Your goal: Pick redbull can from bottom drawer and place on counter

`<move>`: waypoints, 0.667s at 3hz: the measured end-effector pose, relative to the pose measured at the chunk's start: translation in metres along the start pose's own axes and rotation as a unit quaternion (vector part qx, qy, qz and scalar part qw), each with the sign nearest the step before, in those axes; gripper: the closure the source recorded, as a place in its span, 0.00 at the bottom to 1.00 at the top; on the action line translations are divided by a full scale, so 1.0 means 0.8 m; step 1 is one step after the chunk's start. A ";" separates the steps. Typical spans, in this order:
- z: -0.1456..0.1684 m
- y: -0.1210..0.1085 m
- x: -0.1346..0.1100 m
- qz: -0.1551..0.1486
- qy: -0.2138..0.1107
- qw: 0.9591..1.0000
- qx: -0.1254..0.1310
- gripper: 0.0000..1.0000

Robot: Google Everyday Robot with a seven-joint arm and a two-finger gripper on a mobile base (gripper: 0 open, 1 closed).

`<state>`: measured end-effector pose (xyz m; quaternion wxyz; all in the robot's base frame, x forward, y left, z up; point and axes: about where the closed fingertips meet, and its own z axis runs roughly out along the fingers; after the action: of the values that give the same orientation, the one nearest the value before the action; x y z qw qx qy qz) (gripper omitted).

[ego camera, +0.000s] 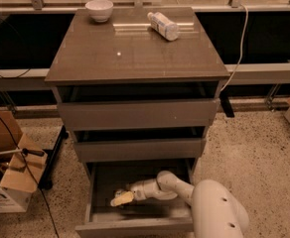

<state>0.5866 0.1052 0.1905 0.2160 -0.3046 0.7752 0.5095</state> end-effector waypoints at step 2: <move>0.027 0.019 -0.018 -0.012 -0.016 0.999 -0.034 0.42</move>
Offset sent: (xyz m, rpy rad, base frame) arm 0.0000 0.0336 0.0241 0.0981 -0.0337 0.0380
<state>0.5867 0.1334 0.2013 0.2240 -0.3132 0.7501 0.5376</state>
